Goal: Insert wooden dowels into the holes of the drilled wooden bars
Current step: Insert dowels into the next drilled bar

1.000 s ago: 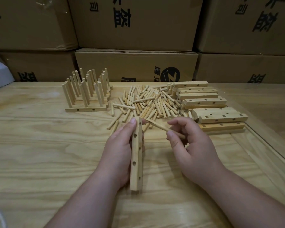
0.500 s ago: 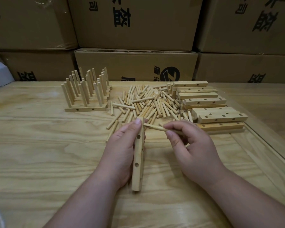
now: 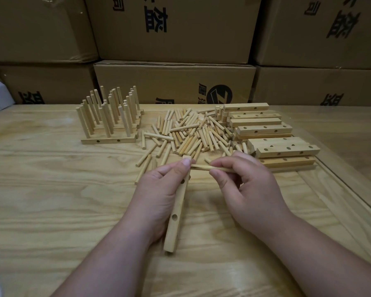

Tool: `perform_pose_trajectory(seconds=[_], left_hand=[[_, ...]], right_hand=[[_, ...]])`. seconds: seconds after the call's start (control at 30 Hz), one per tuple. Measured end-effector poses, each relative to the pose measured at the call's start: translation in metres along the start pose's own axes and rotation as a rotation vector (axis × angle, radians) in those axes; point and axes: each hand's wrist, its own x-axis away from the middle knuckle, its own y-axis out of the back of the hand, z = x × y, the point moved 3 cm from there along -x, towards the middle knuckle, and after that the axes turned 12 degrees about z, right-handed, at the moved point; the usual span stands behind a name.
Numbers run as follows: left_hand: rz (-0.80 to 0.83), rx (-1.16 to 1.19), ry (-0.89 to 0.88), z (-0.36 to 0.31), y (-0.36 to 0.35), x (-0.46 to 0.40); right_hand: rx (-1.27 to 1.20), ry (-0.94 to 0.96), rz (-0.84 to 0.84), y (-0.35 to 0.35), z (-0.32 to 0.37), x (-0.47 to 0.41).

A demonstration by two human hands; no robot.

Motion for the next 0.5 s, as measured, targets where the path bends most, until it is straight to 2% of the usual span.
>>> perform_pose_trajectory(seconds=[0.3,0.5], left_hand=[[0.031,-0.08,0.022,0.0009,0.0022,0.0005],[-0.028,-0.084,0.013,0.0041,0.007,-0.0014]], right_hand=[[-0.073,-0.107,0.038,0.0004,-0.0072,0.0004],[0.063,-0.054,0.079,0.0043,0.0002,-0.0038]])
